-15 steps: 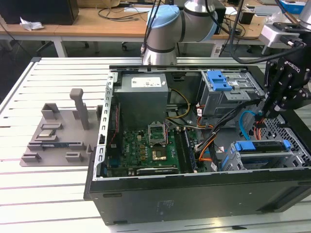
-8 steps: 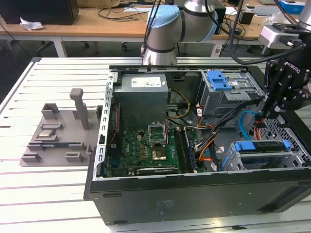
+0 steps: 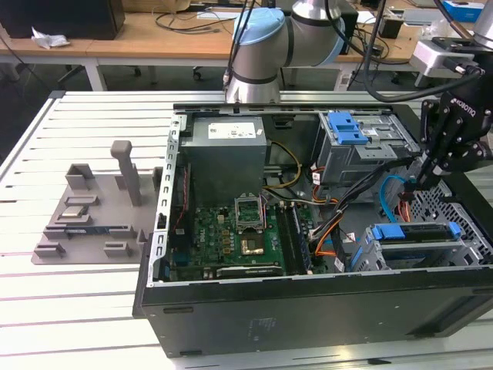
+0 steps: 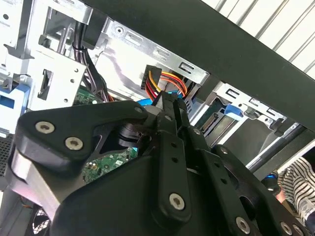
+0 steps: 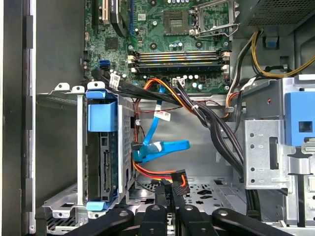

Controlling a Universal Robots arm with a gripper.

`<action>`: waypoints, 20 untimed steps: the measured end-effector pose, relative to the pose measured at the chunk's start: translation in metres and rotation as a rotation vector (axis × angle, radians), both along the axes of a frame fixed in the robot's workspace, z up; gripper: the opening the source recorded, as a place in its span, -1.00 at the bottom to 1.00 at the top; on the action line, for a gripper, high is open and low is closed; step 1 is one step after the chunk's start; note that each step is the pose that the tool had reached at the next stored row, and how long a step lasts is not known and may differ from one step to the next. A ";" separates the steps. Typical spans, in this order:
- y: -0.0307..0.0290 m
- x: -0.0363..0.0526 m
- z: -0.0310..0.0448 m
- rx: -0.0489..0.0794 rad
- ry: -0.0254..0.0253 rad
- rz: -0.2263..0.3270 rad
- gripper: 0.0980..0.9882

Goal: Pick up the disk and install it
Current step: 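Insert the first disk wire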

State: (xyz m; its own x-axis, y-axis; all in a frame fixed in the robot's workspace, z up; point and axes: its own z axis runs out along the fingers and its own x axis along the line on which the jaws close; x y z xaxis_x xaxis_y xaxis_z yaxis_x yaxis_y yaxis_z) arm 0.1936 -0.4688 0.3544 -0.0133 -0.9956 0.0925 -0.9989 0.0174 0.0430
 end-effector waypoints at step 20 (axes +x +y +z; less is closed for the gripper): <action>-0.0606 -0.0082 -0.0066 0.026 -0.0006 0.008 -0.85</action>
